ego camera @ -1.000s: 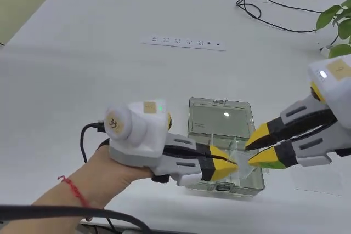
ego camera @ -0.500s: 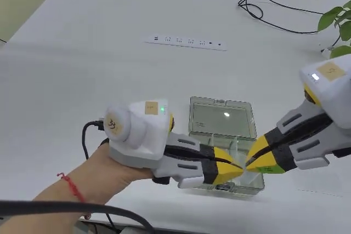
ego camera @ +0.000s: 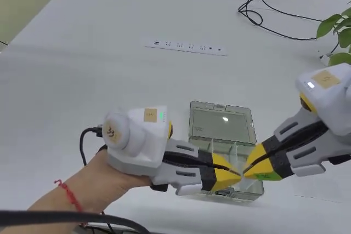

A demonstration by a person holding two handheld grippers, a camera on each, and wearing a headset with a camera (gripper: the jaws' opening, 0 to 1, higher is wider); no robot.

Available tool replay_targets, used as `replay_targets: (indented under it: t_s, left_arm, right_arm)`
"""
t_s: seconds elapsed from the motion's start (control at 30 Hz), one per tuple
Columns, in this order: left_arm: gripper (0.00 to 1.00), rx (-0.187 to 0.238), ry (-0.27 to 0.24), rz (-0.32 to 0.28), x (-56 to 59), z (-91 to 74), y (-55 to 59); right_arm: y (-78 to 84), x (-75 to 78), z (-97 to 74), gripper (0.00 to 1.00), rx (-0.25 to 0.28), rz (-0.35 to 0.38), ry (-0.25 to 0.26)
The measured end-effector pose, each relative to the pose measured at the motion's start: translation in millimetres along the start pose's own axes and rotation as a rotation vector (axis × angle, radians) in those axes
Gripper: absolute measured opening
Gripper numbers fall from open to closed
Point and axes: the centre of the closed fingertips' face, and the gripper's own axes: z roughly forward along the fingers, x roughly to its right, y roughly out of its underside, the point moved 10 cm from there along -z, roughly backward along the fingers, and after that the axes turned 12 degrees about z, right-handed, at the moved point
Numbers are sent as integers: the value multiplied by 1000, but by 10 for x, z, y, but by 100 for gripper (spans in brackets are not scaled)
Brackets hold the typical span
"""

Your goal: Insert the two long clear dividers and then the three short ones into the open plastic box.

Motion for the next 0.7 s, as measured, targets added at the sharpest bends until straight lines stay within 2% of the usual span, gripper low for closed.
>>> replay_targets:
  t_s: [0.17,0.3,0.5,0.7]
  left_arm:
    - [0,2,-10,-4,-3,-21,9]
    - [0,-12,-23,-11,-7,-49,44]
    - [3,-21,-70,-22,-30,-141,87]
    - [14,-46,-129,-23,-62,-233,140]
  right_arm:
    - [-14,7,5,3,2,-1,6]
    - [-18,35,-6,3,4,-3,12]
    - [-48,59,-33,3,11,-7,26]
    - [-81,97,-37,3,24,-11,46]
